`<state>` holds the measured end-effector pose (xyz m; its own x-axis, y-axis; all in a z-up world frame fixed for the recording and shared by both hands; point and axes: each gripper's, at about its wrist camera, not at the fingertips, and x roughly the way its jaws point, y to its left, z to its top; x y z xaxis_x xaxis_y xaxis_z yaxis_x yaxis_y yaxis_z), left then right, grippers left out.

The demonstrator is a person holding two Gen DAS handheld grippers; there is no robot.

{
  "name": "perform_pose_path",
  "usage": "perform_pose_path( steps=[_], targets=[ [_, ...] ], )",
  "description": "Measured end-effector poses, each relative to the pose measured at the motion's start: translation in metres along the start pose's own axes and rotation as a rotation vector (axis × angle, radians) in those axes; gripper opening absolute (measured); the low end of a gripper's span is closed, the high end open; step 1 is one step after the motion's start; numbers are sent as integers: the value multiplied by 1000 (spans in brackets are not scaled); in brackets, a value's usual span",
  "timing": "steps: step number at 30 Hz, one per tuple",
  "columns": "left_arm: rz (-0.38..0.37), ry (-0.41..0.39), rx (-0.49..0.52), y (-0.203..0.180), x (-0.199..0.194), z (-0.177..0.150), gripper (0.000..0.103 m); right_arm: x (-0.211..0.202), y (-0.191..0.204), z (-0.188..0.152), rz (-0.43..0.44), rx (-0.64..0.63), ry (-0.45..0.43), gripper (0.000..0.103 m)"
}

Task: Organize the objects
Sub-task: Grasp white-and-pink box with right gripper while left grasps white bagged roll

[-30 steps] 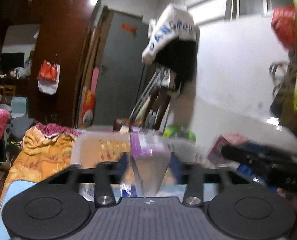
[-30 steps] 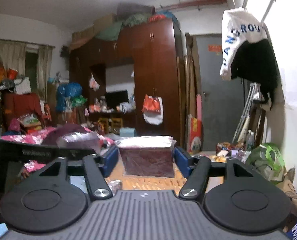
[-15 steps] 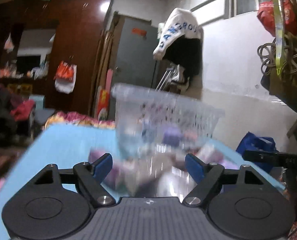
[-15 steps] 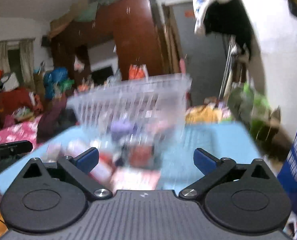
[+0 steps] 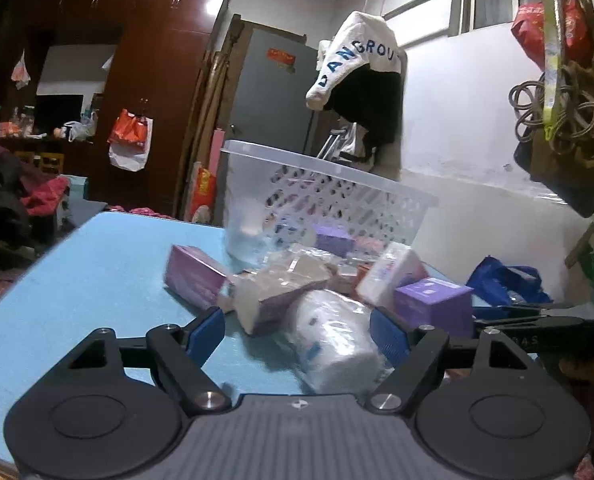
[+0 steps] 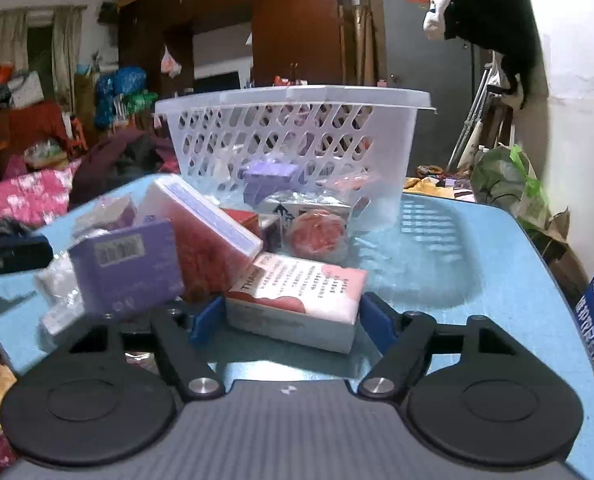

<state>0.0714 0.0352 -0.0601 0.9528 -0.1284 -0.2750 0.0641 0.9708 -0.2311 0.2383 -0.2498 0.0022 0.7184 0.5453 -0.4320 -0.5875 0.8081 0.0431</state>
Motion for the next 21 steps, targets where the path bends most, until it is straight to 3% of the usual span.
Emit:
perform_pose_path(
  steps=[3, 6, 8, 10, 14, 21],
  targets=[
    [1, 10, 15, -9, 7, -4, 83, -10, -3, -5, -5, 31, -28, 76],
    [49, 31, 37, -16, 17, -9, 82, -19, -10, -10, 5, 68, -54, 76],
    [63, 36, 39, -19, 20, -12, 72, -22, -13, -13, 2, 79, -62, 76],
    [54, 33, 48, -23, 20, -12, 55, -24, -16, -15, 14, 98, -76, 76],
    [74, 3, 103, -30, 18, -15, 51, -27, -14, -17, 15, 93, -89, 76],
    [31, -94, 108, -27, -2, -17, 51, -37, -19, -24, 31, 117, -131, 76]
  ],
)
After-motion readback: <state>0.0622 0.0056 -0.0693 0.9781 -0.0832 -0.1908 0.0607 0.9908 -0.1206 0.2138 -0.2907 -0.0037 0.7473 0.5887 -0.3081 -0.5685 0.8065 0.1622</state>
